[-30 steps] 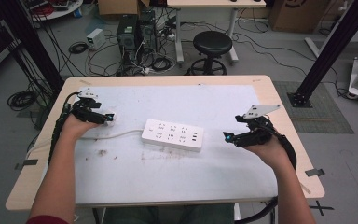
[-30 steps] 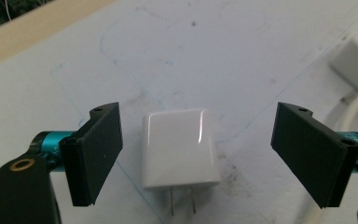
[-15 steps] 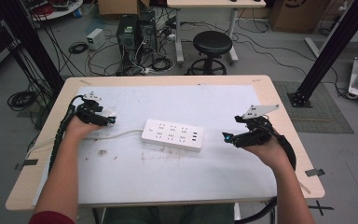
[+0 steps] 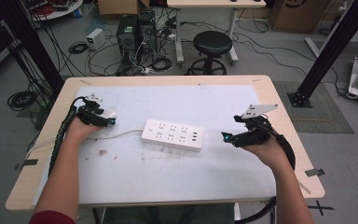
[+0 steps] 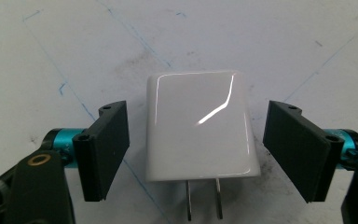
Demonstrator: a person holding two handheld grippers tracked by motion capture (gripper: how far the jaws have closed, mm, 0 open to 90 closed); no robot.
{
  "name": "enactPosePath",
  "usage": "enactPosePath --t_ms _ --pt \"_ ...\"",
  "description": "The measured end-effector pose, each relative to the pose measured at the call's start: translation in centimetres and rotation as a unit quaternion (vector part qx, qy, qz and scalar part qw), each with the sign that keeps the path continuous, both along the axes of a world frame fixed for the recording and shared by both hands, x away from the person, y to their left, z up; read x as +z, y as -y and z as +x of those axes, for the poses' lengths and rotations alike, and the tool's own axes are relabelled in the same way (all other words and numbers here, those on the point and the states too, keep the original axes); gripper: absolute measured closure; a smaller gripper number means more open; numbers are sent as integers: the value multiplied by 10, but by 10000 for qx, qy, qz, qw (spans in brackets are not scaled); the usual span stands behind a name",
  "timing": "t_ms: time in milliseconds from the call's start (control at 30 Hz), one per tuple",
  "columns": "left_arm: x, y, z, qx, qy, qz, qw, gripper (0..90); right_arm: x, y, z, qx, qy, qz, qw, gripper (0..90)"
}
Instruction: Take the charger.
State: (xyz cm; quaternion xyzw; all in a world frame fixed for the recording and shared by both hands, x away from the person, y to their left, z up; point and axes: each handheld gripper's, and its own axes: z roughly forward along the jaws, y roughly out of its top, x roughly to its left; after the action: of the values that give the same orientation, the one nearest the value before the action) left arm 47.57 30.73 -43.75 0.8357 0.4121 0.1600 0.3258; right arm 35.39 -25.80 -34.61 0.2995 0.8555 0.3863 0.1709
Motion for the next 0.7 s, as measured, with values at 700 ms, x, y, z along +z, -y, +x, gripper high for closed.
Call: enactPosePath --t_ms 700 --pt "0 1 -1 -51 -36 68 10000 423 -2 3 2 -11 -12 13 10000 188"
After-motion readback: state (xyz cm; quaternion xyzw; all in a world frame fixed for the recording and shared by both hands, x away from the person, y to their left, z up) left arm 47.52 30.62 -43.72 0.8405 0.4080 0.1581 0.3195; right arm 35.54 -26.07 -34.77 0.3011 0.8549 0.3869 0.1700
